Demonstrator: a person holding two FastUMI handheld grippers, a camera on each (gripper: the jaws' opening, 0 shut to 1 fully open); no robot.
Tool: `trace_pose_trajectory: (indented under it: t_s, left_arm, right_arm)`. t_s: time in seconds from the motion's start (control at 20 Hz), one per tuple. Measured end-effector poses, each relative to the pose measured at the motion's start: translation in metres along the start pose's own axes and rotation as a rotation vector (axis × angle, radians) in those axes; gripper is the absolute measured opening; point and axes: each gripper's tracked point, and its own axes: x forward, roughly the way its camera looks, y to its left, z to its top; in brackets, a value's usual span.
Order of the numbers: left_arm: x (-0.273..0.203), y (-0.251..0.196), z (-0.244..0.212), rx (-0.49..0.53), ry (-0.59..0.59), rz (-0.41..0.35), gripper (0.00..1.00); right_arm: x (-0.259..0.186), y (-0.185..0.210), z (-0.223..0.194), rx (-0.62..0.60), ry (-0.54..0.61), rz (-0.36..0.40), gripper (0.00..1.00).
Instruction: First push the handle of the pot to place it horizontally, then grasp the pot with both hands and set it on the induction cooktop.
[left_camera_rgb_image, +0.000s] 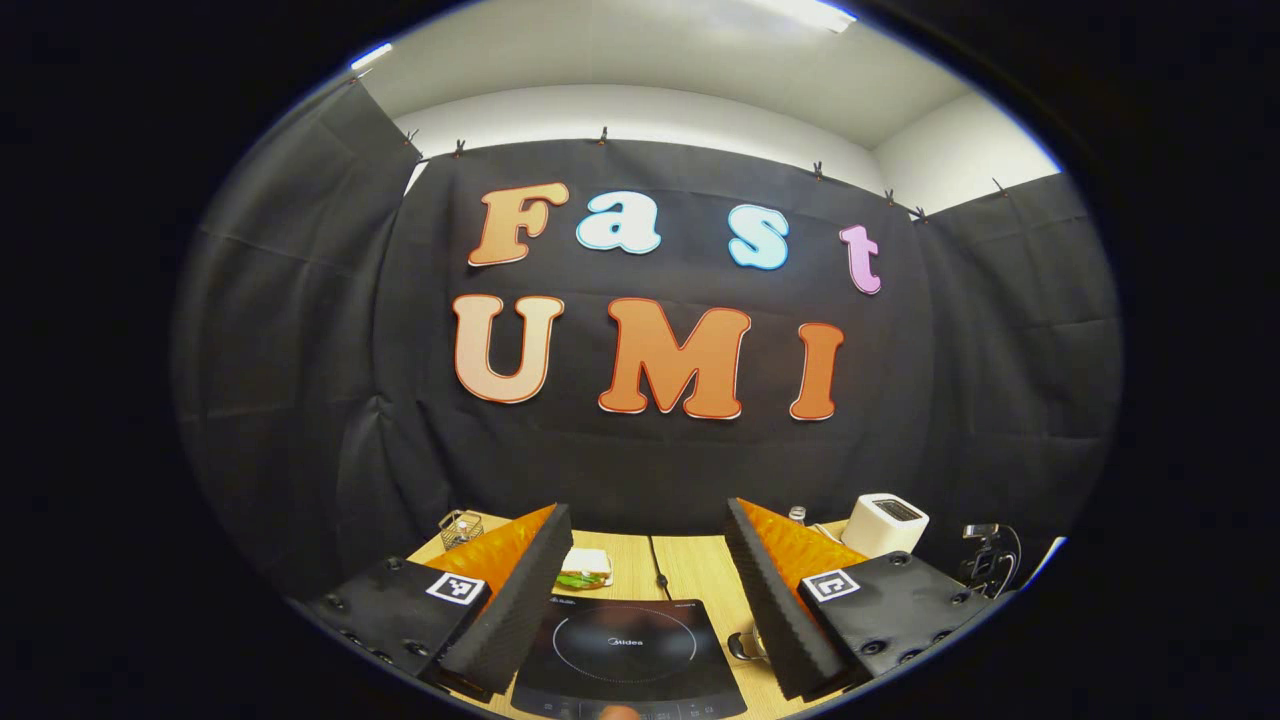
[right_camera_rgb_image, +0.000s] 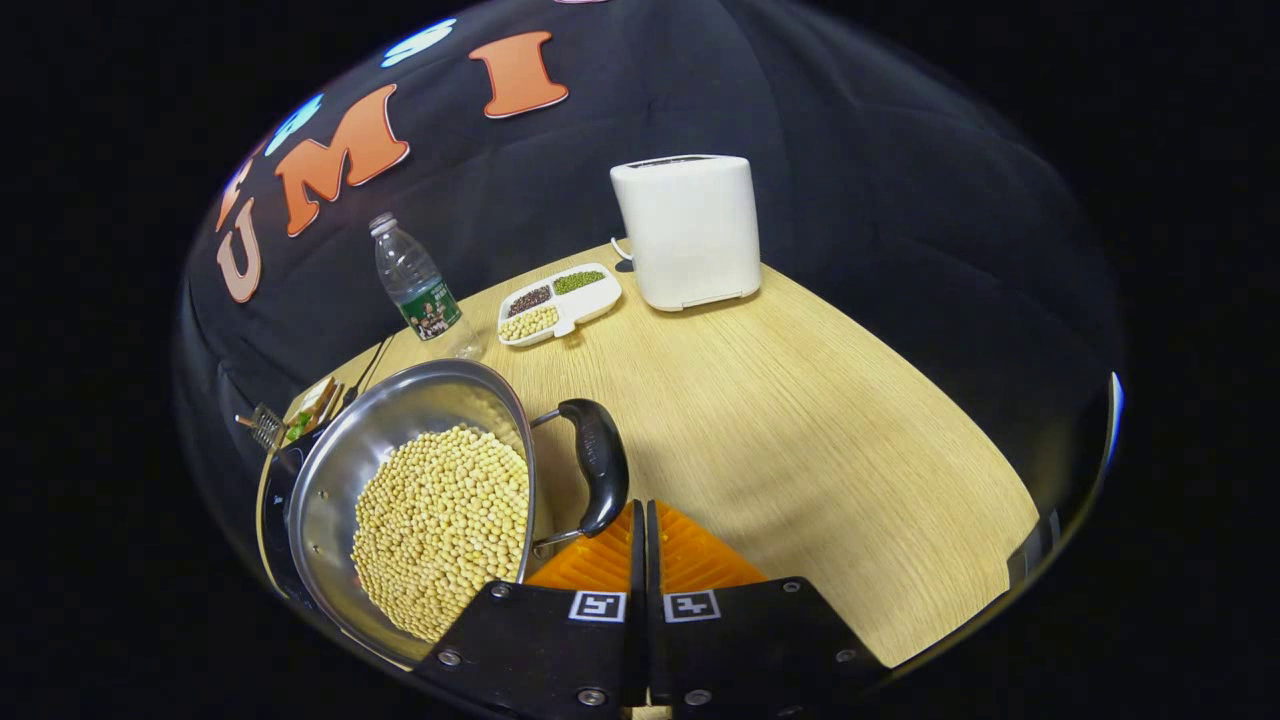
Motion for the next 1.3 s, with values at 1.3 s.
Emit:
trace_pose_trajectory:
  t_s: [1.3]
  left_arm:
    - [0.032,-0.094,-0.153,-0.029,0.214,-0.104,1.00]
  right_arm:
    - [-0.048,-0.024,0.030,-0.006,-0.143,0.070,0.29]
